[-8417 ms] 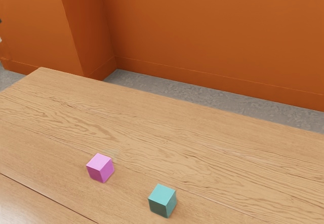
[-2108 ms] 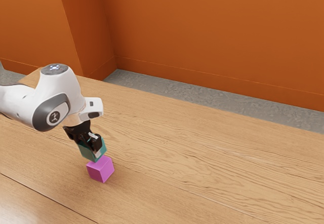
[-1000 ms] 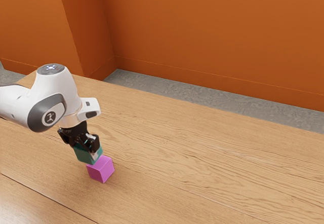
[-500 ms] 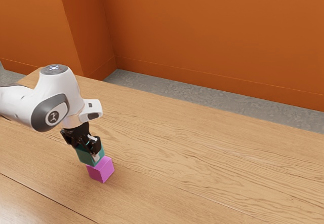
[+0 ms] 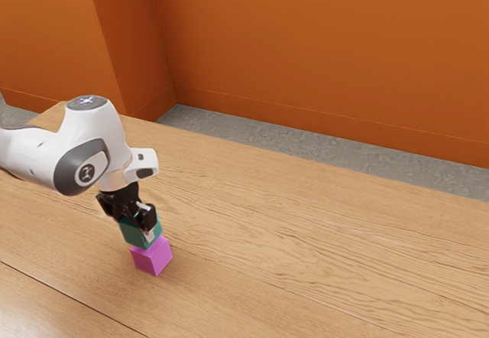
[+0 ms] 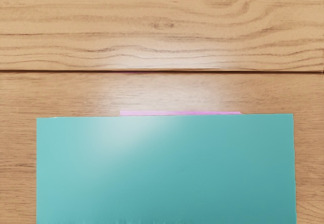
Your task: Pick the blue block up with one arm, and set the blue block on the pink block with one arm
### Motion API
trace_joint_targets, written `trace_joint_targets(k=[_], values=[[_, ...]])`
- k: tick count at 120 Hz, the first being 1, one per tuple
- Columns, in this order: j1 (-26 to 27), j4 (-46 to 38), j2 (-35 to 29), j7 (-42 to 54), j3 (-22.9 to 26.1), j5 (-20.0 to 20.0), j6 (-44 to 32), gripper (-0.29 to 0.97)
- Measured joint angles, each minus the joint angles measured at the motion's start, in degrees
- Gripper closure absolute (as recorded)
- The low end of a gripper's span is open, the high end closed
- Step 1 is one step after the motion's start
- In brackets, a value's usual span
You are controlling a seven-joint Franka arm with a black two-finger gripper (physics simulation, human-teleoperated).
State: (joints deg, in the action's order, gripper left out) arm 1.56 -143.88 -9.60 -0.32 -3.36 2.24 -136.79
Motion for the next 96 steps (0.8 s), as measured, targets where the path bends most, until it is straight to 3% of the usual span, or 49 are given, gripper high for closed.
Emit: trace_joint_targets(k=[96], values=[[0.1,0.2,0.2,1.2,0.3,-0.1,0.1,0.33]])
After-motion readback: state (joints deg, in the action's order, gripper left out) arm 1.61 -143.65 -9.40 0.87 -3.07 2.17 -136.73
